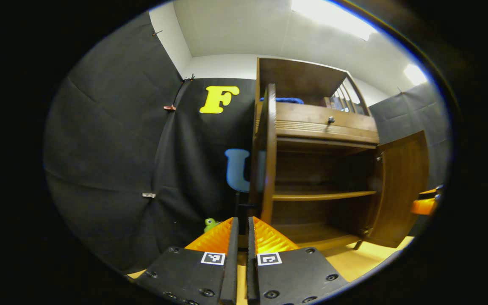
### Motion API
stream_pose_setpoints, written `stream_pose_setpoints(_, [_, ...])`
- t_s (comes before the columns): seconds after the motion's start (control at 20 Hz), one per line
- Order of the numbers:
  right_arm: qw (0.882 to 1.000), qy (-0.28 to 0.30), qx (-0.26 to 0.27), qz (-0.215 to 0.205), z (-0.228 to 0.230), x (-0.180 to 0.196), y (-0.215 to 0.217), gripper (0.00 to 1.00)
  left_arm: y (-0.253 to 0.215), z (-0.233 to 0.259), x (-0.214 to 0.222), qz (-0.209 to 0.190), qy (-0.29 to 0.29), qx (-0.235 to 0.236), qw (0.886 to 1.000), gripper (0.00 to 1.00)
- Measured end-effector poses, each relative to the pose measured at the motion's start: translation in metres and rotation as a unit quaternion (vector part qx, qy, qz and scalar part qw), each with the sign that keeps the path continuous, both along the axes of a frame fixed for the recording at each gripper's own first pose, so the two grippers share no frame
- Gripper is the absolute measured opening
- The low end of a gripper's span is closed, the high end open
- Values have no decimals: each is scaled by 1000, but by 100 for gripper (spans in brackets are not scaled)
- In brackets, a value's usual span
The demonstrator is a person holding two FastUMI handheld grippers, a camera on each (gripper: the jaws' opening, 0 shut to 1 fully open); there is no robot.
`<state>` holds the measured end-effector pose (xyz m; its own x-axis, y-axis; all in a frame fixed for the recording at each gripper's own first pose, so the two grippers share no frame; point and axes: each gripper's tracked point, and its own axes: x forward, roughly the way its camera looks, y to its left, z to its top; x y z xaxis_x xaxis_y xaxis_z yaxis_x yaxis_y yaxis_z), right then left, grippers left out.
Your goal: Open the right door of the double-door shoe cabinet with the right hand, and open the left door with the left hand.
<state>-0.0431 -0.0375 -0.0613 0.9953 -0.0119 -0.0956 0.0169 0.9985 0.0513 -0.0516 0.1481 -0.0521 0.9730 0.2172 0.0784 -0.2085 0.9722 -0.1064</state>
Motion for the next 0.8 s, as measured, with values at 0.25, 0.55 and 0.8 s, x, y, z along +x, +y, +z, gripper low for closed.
stream_pose_setpoints(0.25, [1000,-3,3,10,0,6,7,97,-46,9,9,-73,-2,10,997,13])
stream_pose_setpoints(0.55, [1000,-26,-1,9,16,2,5,97,-98,26,18,-133,-16,30,991,48])
stream_pose_setpoints(0.8, [998,-56,-13,4,36,-3,5,98,-133,30,25,-166,-13,50,985,98])
